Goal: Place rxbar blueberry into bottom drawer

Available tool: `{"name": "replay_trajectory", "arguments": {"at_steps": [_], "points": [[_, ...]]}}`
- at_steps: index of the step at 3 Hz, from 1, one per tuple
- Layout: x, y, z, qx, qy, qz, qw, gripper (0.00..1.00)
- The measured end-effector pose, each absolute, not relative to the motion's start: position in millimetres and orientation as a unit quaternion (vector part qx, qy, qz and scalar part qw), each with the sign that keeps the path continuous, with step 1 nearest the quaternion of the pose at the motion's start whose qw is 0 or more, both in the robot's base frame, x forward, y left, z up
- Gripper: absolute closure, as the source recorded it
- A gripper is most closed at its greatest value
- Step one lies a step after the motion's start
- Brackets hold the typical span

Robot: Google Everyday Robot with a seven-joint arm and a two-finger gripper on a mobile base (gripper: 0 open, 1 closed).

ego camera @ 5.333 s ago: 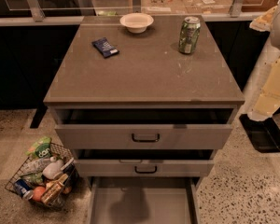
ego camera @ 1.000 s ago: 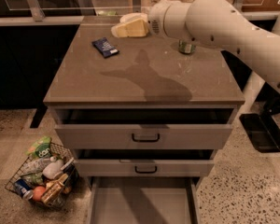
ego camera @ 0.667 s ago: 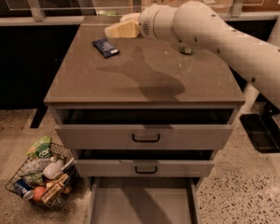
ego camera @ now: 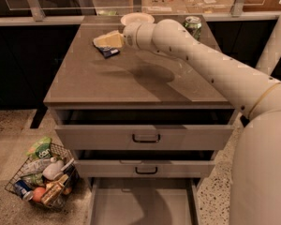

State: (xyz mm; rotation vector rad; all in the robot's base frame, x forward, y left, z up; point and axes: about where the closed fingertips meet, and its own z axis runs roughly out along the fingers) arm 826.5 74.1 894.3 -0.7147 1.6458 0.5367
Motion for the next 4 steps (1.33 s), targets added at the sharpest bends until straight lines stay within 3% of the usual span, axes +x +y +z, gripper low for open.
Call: {"name": "replay_trajectory", "arguments": {"at_steps": [4], "points": [[832,129,805,-0.327,0.749,0.268,0.51,0.01]]}}
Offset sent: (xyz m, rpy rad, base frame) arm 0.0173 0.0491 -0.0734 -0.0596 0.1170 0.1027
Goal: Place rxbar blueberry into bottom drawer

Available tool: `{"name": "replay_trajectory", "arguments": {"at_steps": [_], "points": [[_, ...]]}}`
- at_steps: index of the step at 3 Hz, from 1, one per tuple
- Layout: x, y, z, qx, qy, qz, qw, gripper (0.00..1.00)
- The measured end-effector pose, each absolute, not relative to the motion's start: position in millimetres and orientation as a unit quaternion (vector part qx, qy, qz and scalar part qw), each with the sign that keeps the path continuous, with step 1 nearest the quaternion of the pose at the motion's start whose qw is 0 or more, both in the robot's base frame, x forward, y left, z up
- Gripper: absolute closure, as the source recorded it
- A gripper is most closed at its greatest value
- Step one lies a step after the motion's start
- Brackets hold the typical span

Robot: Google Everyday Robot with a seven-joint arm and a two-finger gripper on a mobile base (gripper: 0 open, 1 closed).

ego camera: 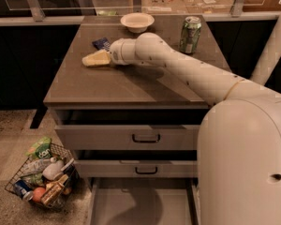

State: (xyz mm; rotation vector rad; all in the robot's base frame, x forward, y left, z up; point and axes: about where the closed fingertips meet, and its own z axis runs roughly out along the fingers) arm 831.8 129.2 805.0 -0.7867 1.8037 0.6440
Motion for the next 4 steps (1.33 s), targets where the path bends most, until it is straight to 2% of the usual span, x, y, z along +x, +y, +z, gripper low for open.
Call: {"name": "replay_trajectory", "arguments": {"at_steps": [1,4], "points": [[831.3,132.2,804.5,-0.324,0.752,0.268,0.508,0.29],[831.2,132.6,813.8,-0.324,0.752,0.268,0.508,1.0]]}}
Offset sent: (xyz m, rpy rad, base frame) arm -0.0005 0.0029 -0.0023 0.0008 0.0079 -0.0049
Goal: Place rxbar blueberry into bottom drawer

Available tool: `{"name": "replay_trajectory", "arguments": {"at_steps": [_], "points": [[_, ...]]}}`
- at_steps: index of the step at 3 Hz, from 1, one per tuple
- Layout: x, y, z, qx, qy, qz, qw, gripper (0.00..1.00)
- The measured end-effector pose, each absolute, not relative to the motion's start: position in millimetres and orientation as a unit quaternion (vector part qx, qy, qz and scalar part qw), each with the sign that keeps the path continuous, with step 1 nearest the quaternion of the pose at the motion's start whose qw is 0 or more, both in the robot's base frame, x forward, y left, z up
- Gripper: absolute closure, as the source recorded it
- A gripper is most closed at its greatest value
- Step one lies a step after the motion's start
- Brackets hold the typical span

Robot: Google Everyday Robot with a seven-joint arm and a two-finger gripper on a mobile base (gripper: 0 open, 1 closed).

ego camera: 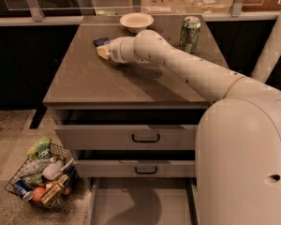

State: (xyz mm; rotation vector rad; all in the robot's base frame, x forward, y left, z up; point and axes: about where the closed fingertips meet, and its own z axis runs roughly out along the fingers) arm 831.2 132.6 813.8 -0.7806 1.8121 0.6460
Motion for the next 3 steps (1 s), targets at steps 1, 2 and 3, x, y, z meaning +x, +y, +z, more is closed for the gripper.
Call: {"name": "replay_trajectory", "arguments": {"at_steps": [1,2,3], "points": [[831.1,132.6,813.9,-0.324,0.752,0.268,0.508,1.0],[831.1,132.6,813.9,-0.324,0.752,0.268,0.508,1.0],[831.1,132.6,813.9,-0.324,0.752,0.268,0.508,1.0]]}}
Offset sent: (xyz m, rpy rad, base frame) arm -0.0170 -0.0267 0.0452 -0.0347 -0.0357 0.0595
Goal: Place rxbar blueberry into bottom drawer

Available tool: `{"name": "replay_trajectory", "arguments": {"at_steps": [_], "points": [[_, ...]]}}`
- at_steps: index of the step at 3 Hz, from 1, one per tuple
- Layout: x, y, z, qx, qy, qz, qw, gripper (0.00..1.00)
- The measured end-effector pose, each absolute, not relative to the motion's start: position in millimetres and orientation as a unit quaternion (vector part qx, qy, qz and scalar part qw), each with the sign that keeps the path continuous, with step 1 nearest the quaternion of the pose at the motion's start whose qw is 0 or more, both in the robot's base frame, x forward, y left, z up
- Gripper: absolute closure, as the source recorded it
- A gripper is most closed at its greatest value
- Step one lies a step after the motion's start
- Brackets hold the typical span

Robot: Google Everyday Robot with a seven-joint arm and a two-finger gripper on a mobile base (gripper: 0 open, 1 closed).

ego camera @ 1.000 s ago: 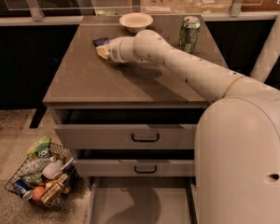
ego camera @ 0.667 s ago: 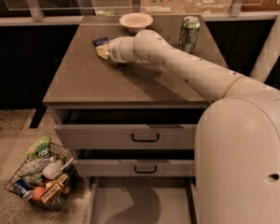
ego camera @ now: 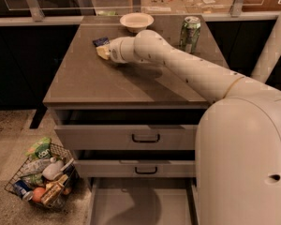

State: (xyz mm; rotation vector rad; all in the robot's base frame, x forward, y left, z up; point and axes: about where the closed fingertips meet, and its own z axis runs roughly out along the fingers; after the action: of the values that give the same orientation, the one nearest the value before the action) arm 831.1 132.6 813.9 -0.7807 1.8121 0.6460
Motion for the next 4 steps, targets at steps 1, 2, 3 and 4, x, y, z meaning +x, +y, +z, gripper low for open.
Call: {"name": "replay_trajectory", "arguments": {"at_steps": [1,2,3,4], "points": [[831.1,132.5,814.0,-0.324,0.752,0.268,0.508,1.0],[831.0,132.5,814.0,-0.324,0.752,0.268,0.508,1.0],[830.9,132.5,814.1,-0.324,0.752,0.268,0.508,1.0],[831.0,132.6,814.1,-0.324,0.752,0.268,0.508,1.0]]}}
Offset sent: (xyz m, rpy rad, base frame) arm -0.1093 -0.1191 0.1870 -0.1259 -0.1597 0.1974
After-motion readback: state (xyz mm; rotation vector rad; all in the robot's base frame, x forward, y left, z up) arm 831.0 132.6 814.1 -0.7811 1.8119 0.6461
